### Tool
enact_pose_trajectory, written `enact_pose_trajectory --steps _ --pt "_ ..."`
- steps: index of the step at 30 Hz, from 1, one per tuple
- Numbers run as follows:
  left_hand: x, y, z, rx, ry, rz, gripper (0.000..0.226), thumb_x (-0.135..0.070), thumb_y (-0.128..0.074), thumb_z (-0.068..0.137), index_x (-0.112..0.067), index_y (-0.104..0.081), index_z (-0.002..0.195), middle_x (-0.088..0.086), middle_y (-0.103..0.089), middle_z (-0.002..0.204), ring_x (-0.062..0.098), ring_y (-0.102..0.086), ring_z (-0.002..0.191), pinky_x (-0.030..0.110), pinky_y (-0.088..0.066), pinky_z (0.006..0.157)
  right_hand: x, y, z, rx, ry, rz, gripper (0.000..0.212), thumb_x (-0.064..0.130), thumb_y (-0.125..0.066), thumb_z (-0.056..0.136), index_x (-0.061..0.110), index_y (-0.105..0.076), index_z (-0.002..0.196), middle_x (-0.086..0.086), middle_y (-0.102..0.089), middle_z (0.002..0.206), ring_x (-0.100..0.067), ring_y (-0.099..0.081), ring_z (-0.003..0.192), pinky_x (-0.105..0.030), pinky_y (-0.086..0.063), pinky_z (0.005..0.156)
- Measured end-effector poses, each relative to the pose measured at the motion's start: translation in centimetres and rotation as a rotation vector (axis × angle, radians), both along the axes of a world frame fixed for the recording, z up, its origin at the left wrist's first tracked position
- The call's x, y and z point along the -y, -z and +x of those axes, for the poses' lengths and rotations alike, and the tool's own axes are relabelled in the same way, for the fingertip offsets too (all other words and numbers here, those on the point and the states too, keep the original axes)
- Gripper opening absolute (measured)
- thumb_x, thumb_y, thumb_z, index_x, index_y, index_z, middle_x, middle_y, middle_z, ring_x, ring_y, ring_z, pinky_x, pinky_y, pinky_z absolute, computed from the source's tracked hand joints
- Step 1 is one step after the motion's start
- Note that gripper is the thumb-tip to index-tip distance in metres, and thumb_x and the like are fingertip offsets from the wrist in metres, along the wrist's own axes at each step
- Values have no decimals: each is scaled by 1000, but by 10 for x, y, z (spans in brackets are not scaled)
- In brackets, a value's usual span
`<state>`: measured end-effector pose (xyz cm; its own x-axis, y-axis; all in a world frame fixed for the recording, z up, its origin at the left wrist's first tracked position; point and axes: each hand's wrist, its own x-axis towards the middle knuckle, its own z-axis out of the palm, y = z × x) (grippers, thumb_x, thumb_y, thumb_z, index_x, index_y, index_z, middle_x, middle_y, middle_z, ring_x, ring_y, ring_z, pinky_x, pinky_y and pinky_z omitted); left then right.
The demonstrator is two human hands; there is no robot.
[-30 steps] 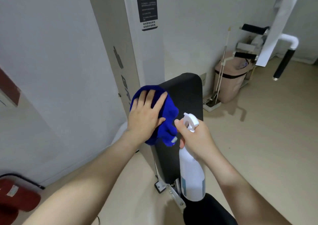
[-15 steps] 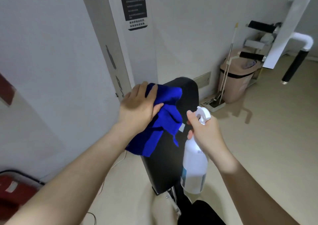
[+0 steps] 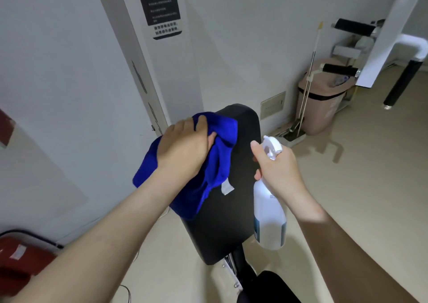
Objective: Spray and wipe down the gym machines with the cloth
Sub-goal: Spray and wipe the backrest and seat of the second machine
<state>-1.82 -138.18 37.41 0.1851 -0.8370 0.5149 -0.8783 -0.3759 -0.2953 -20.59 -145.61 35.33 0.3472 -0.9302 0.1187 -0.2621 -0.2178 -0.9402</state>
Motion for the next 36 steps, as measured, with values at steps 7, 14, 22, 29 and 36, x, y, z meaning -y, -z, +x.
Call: enact_pose_trajectory --steps 7,14,22,29,36 --pt "97 5 -46 272 44 146 62 -54 -41 93 -9 -48 134 19 -58 116 34 -56 104 43 -45 87 13 5 -23 52 22 38 47 34 -58 94 -9 -50 76 -25 -59 57 -11 -55 43 -36 -49 65" --pt "99 65 -70 679 317 681 54 -35 -23 103 -9 -27 151 16 -26 156 38 -15 145 54 4 116 28 13 -52 13 22 69 37 36 -60 95 2 -56 80 -8 -56 45 -7 -49 38 -14 -40 48" --pt "94 -44 -28 66 58 302 51 -48 -23 99 -16 -56 121 16 -60 124 37 -55 114 44 -40 92 28 17 -52 23 -27 58 40 38 -56 96 2 -54 78 -6 -53 44 -14 -59 52 -12 -42 57" --pt "68 -10 -29 76 135 139 31 -31 -42 99 -8 -51 117 17 -57 123 38 -57 100 43 -43 73 21 12 -38 43 -104 91 44 40 -53 96 -1 -51 83 -20 -54 56 -10 -52 46 -23 -45 66" --pt "52 -28 -41 -254 464 66 35 -32 -36 91 -24 -66 109 4 -73 96 29 -66 97 40 -53 83 24 12 -42 35 -102 86 41 38 -53 96 4 -46 75 -12 -52 48 -13 -49 48 -27 -46 72"
